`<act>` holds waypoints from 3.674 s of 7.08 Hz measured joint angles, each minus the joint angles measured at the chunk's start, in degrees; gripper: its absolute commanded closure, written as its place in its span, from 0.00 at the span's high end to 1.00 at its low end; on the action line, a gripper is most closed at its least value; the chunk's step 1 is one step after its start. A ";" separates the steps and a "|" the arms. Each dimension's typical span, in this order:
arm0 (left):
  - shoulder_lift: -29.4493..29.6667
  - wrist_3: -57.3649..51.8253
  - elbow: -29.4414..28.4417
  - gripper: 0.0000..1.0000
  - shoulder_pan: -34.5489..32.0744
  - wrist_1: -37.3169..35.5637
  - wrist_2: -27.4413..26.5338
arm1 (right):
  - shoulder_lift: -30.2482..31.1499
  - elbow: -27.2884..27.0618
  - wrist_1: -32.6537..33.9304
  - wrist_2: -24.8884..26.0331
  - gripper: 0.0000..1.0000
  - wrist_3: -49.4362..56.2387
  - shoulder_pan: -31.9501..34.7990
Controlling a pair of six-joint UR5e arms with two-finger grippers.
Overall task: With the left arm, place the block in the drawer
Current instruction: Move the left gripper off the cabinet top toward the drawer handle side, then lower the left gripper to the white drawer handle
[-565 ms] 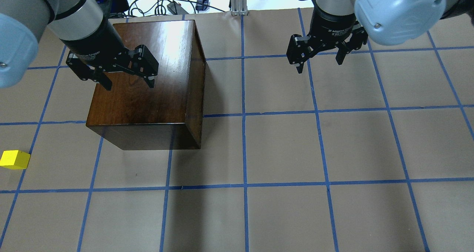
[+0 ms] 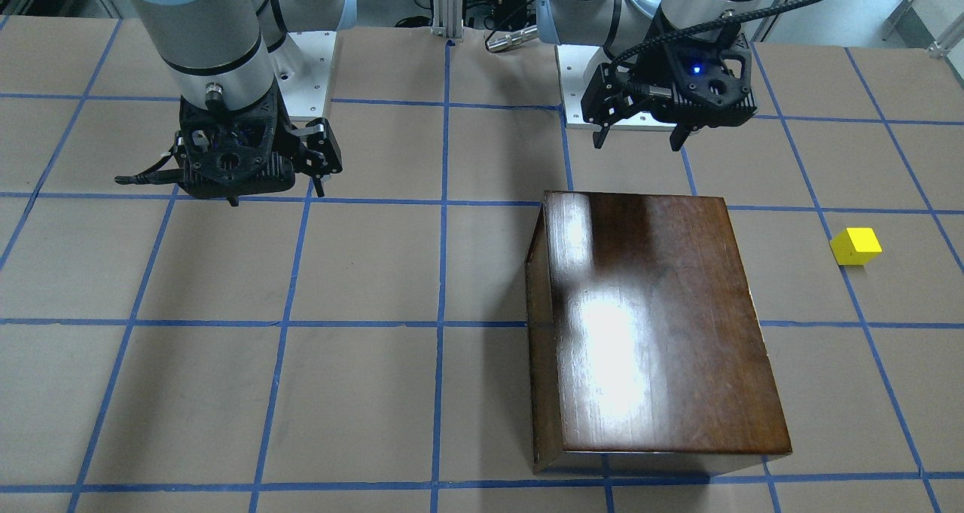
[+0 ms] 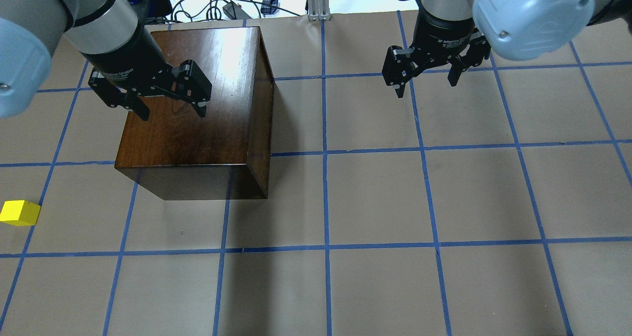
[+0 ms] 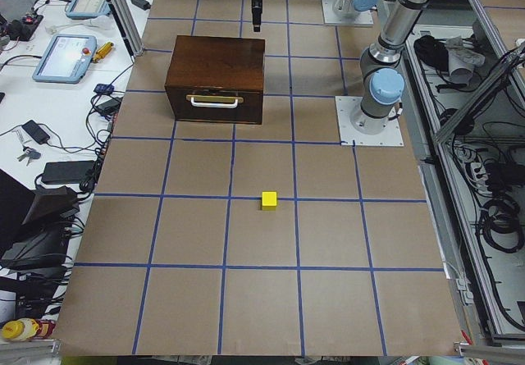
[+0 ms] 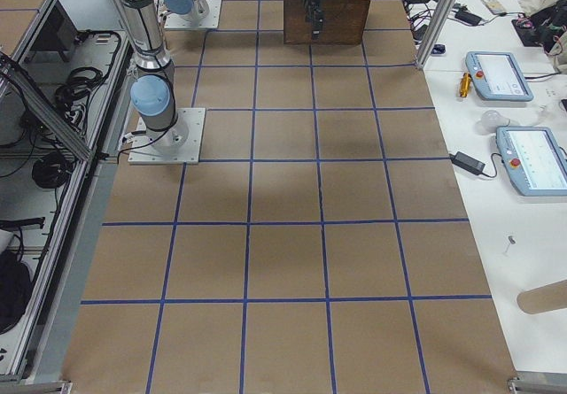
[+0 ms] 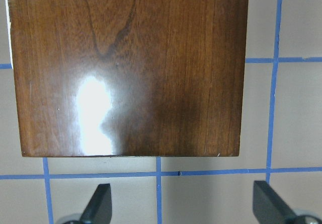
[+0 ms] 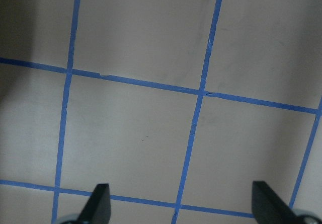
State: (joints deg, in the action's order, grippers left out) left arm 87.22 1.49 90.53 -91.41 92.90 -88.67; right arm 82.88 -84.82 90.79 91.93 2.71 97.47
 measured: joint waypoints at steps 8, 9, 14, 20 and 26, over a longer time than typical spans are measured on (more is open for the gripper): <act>-1.43 -9.85 -0.51 1.00 6.54 3.33 -0.95 | 0.00 0.00 0.00 0.00 1.00 0.00 0.00; -1.64 -11.65 -0.48 1.00 7.47 3.86 -2.10 | 0.00 0.00 0.00 -0.01 1.00 -0.01 0.00; -2.13 -21.14 -0.48 1.00 17.79 6.27 -4.62 | 0.00 0.00 0.00 -0.01 1.00 0.01 0.00; 2.91 -32.76 -1.15 1.00 37.74 2.57 -7.82 | 0.00 0.00 0.00 0.00 1.00 0.00 0.00; 23.65 -33.30 -16.16 1.00 37.09 -1.97 -0.84 | 0.00 0.00 0.00 -0.01 1.00 -0.05 0.00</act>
State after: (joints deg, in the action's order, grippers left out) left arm 110.88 -31.81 74.37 -54.31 90.93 -89.50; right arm 82.88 -84.82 90.79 91.92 2.66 97.47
